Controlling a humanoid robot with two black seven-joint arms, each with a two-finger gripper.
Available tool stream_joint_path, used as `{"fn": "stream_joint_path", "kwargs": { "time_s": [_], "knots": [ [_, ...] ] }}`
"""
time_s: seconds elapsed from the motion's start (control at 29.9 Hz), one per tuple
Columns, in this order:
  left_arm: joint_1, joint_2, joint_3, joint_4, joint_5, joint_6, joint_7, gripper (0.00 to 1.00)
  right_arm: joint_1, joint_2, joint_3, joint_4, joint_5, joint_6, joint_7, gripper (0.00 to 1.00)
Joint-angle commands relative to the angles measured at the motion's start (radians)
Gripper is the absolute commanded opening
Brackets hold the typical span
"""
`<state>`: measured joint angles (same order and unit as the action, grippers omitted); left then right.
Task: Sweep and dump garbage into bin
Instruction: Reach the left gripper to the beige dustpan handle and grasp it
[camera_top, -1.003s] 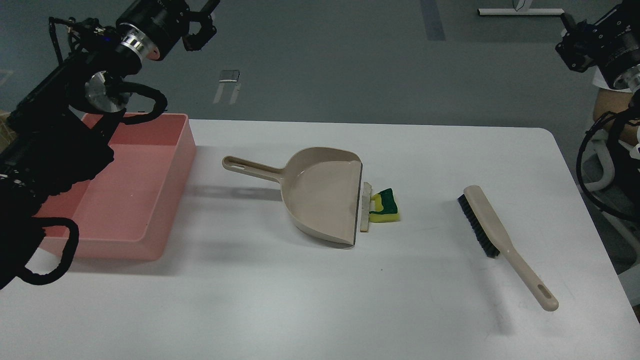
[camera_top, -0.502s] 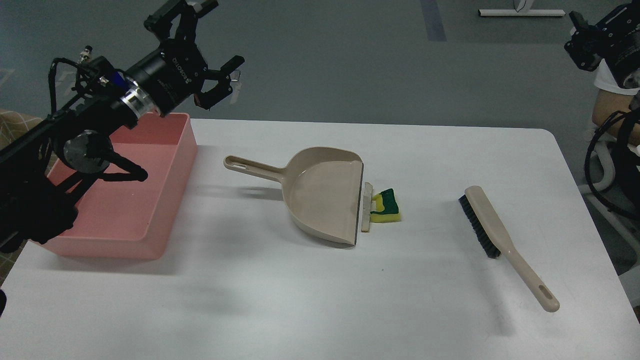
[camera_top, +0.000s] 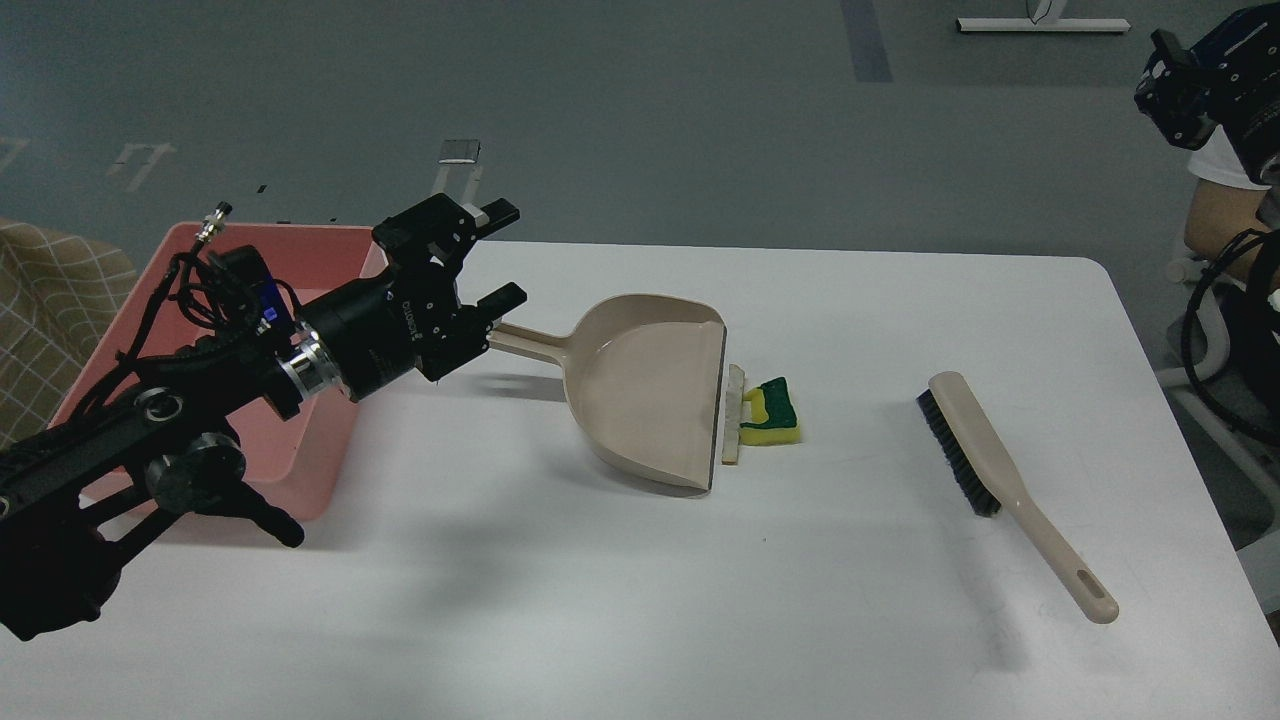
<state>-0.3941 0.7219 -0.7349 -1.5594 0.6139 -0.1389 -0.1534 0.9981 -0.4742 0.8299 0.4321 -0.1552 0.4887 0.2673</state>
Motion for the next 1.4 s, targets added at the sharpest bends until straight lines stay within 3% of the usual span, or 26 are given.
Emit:
{"fn": "stream_joint_path", "kwargs": {
  "time_s": [0.0,0.1,0.2,0.37,0.47,0.57,0.8,0.87,1.37],
  "knots": [
    [0.027,-0.045,0.008,0.005,0.045,0.036,0.002,0.92,0.001,-0.012,0.002,0.002,0.0,0.0,0.0,1.0],
    [0.031,-0.093,0.018,0.041,0.102,0.05,0.005,0.91,0.002,-0.015,0.0,0.002,0.0,0.0,-0.002,1.0],
    [0.023,-0.142,0.058,0.108,0.122,0.068,0.005,0.75,0.004,-0.018,0.0,0.002,0.0,0.0,-0.003,1.0],
    [0.018,-0.18,0.061,0.173,0.122,0.09,0.02,0.59,0.002,-0.027,0.0,0.0,0.0,0.0,-0.003,1.0],
    [0.015,-0.193,0.061,0.203,0.122,0.094,0.057,0.59,-0.001,-0.034,0.0,0.0,0.0,0.0,-0.003,1.0],
    [0.003,-0.211,0.058,0.257,0.119,0.096,0.122,0.59,-0.001,-0.034,0.0,0.0,0.0,0.0,-0.003,1.0],
    [-0.023,-0.233,0.063,0.314,0.118,0.105,0.147,0.6,-0.001,-0.034,0.0,0.0,0.0,0.0,-0.005,1.0],
    [-0.031,-0.236,0.065,0.338,0.119,0.116,0.188,0.61,-0.003,-0.035,0.0,-0.001,0.0,0.0,-0.005,1.0],
    [-0.071,-0.236,0.06,0.443,0.113,0.121,0.186,0.63,-0.003,-0.032,0.0,0.002,0.002,-0.01,-0.006,1.0]
  ]
}}
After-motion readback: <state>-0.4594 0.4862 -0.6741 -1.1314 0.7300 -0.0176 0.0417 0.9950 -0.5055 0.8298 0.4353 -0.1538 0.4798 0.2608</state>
